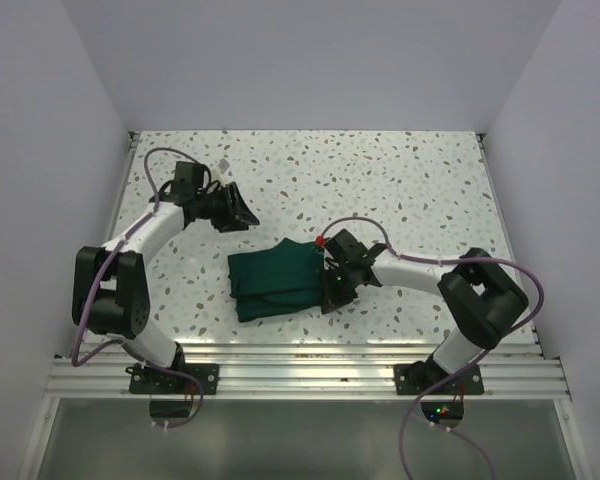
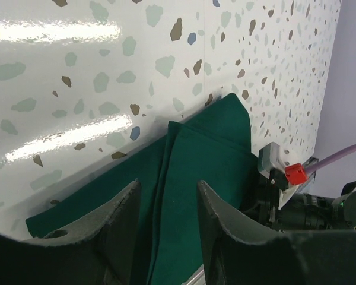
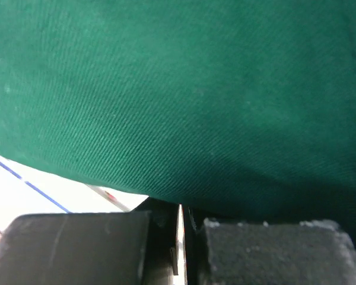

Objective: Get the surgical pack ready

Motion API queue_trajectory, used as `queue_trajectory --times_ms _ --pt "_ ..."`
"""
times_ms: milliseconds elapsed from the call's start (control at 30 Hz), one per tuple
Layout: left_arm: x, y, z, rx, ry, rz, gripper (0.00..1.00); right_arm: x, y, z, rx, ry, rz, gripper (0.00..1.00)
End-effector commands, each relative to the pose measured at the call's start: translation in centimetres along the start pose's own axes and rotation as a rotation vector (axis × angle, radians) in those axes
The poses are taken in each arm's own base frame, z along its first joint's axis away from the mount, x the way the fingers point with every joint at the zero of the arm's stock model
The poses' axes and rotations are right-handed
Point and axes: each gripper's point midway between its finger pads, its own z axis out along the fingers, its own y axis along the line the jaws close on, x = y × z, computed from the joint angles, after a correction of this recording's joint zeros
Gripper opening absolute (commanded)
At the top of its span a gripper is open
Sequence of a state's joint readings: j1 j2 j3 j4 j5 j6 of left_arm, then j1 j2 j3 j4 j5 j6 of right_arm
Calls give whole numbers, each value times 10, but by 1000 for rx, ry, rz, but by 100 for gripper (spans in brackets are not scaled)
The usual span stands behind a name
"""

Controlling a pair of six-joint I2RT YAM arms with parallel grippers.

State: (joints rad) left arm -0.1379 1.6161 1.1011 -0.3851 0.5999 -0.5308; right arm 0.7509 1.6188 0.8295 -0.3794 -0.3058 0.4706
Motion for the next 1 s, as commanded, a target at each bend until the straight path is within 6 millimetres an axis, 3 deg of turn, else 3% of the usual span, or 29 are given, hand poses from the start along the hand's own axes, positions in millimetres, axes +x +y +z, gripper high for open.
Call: queue_trajectory --times_ms 0,67,100,133,200,367,433,467,567,667,767,967 --pt "-9 -12 -15 3 -50 49 47 -51 5 11 27 -162 29 0" --pt "-10 -12 -18 -9 -45 75 48 -74 15 9 23 -183 13 0" --pt "-10 -12 -18 -10 -40 80 48 -76 11 19 40 -155 11 0" --pt "-12 -13 -18 -8 -37 92 50 -97 23 13 33 -177 -10 0" --pt "-12 -10 -17 -25 -24 90 53 -122 27 10 60 -191 -37 0" --pt "-19 -3 -9 -52 -10 102 55 -157 13 -19 67 -231 -5 0" --pt "-30 9 -7 -130 -13 114 56 -156 8 -38 65 -240 11 2" --pt "-34 14 -6 -159 -17 114 56 -158 -1 -47 61 -250 33 8" --pt "-44 39 -10 -310 -21 104 58 -143 -8 -66 49 -229 43 22" --pt "-40 49 -4 -322 2 94 60 -124 -7 -79 45 -206 25 34" --pt "-32 65 4 -306 42 69 63 -103 -7 -84 29 -190 39 40" --pt "-34 82 9 -280 52 114 69 -88 -4 -85 -8 -170 76 44"
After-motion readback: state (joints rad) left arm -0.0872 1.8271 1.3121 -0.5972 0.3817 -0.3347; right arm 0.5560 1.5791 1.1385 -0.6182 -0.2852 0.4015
